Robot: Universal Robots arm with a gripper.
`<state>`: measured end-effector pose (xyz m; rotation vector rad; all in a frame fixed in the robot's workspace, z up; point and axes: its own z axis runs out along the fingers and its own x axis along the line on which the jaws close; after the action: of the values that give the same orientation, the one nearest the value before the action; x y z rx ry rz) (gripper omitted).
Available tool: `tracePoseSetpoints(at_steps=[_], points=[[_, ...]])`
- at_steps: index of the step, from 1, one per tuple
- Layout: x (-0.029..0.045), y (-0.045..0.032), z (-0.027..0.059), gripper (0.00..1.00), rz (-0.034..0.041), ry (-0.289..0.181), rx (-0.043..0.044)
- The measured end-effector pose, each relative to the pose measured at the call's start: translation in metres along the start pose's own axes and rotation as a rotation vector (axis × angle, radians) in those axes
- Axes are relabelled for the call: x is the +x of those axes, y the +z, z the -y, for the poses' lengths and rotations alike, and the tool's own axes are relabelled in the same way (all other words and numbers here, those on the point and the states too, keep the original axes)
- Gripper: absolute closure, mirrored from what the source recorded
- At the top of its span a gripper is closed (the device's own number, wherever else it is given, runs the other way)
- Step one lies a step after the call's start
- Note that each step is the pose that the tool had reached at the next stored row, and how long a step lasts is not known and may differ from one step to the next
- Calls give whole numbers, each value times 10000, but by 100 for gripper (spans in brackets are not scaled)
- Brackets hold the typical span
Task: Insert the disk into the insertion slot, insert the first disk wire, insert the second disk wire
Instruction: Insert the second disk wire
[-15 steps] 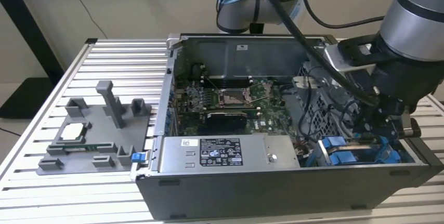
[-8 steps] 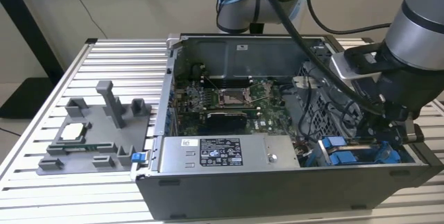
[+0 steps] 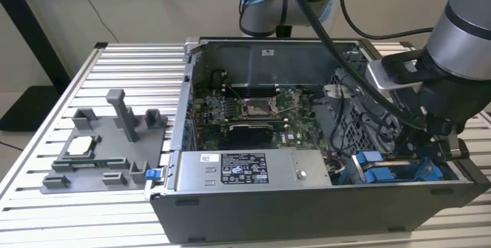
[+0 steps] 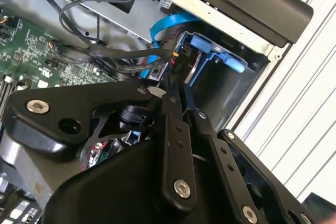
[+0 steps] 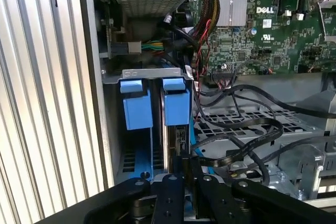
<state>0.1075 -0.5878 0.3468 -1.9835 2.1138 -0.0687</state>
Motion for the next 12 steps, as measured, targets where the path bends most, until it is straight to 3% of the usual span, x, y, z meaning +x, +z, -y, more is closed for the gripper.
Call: tracePoseSetpoints(at_steps=[12], points=[[5,54,-16,100,-52,-9,-15]])
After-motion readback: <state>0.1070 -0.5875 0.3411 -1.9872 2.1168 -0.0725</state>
